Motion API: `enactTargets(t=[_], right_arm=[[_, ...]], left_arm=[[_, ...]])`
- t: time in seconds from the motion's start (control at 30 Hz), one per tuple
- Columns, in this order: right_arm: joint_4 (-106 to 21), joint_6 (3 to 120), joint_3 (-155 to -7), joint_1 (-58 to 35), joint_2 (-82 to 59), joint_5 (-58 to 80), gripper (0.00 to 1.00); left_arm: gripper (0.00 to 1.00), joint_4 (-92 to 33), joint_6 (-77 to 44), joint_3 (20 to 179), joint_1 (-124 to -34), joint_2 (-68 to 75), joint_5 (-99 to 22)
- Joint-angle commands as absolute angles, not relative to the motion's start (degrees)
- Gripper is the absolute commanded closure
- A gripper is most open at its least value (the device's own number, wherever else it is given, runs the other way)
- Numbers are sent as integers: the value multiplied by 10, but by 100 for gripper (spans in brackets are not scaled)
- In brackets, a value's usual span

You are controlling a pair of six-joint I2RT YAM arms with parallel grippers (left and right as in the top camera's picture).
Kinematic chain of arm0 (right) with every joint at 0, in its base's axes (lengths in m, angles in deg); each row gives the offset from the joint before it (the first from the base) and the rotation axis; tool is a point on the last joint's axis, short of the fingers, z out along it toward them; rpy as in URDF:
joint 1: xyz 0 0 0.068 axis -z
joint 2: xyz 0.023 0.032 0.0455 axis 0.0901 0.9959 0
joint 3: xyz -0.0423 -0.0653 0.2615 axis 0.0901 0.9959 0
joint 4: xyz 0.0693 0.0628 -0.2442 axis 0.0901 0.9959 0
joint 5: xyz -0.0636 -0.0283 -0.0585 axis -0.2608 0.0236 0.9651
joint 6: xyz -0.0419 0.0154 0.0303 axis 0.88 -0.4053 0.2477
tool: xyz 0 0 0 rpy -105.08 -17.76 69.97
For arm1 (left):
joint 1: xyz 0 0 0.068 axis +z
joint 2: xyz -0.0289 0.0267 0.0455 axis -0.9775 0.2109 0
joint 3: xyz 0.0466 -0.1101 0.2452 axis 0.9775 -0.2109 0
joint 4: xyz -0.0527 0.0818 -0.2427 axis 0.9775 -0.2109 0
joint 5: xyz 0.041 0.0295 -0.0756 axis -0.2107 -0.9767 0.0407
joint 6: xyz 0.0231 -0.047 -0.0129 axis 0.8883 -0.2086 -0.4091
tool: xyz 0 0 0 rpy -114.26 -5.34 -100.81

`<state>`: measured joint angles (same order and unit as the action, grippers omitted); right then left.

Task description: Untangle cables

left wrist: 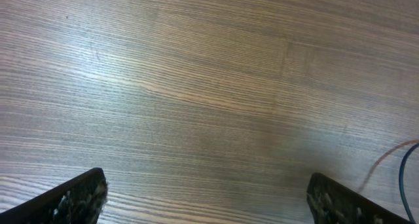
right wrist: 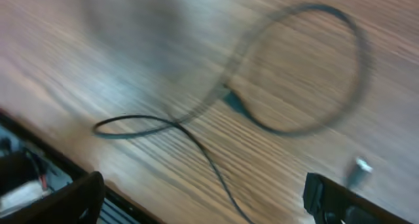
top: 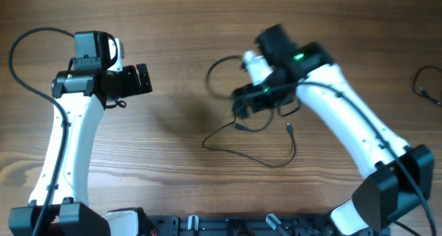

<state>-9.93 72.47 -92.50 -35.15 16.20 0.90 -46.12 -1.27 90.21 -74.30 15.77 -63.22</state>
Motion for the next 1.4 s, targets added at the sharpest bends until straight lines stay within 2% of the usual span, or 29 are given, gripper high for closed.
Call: enactTargets(t=[0.0, 0.13, 0.33, 0.47, 0.6, 0.93, 1.0, 1.03, 1.07, 1.1, 1.13, 1.27, 1.37], right_arm=[[-138, 782, -908, -422, 170, 10, 1], [-189, 797, -908, -490, 170, 15, 0], [-169, 1082, -908, -548, 170, 15, 0], [-140, 1197, -908, -548, 171, -5, 0], [-143, 1244, -902, -546, 175, -18, 0], [-200, 1247, -864, -510, 254, -20, 2], [-204, 1247, -864, -508, 269, -20, 11], [-206, 1247, -864, -508, 272, -20, 27], [-208, 1247, -864, -508, 272, -20, 50], [-212, 1247, -864, -508, 272, -20, 78], [-216, 1246, -864, -508, 271, -17, 96], [-218, 1169, -869, -508, 267, 15, 96], [-208, 1074, -896, -508, 249, 98, 96]], left_arm=[[0, -462, -2, 900, -738, 164, -638], [0, -443, 1, 900, -738, 164, -638], [0, -447, 14, 900, -738, 164, -622], [0, -453, 14, 900, -738, 164, -618], [0, -453, 14, 900, -738, 164, -618], [0, -458, 14, 900, -738, 164, -618], [0, -458, 14, 900, -738, 164, -618], [0, -458, 14, 900, -738, 164, -618], [0, -458, 14, 900, -738, 164, -618], [0, -458, 14, 900, -738, 164, -618], [0, -458, 14, 900, -738, 164, -618], [0, -458, 14, 900, -738, 164, -618], [0, -457, 14, 900, -738, 164, -605]])
